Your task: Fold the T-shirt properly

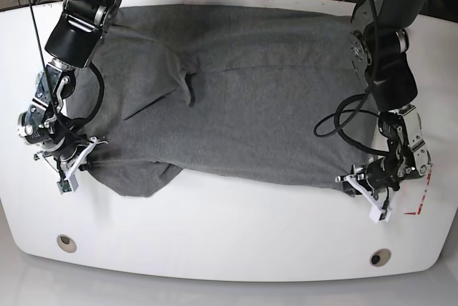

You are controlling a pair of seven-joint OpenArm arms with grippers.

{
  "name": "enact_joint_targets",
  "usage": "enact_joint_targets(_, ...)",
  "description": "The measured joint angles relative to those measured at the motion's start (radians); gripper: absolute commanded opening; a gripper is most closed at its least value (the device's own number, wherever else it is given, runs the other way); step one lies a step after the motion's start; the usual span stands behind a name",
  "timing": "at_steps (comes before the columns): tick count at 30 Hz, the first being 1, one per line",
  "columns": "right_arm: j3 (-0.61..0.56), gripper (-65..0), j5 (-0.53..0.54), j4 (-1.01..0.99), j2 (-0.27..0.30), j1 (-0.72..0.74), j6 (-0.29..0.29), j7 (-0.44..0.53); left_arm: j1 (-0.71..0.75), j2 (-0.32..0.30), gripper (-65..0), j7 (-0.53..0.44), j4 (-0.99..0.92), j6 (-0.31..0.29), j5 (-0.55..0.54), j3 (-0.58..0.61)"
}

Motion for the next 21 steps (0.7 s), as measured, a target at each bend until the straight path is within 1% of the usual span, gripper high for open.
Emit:
enact_joint_targets(1, 0.000, -63.6, 0.003, 0.022, 0.000, -0.007, 0.001, -0.011, 0.003, -0.001, -64.4, 0.010, 0.016, -0.021, -0.004, -0.011)
enact_joint_targets(4, 0.000, -63.6, 0.006, 0.095, 0.000, -0.029, 0.000, -0.054, 0.016, -0.001, -64.4, 0.054, 0.064, -0.057, -0.010, -0.037)
enact_joint_targets(8, 0.003, -63.6, 0.016, 0.185, -0.001, -0.058, 0.000, -0.114, 0.040, 0.000, -64.4, 0.155, 0.127, -0.085, -0.002, -0.049)
enact_joint_targets(12, 0.003, -63.6, 0.028, 0.276, -0.002, -0.103, 0.005, -0.159, 0.080, -0.001, -64.4, 0.201, 0.220, -0.134, -0.013, -0.056)
enact_joint_targets(15, 0.003, -63.6, 0.026, 0.348, -0.002, -0.153, 0.005, -0.193, 0.116, 0.000, -64.3, 0.264, 0.293, -0.159, -0.018, -0.056)
enact_joint_targets(21, 0.006, -63.6, 0.016, 0.473, -0.036, -0.242, 0.005, -0.237, 0.206, 0.002, -64.3, 0.366, 0.420, -0.158, -0.018, -0.058)
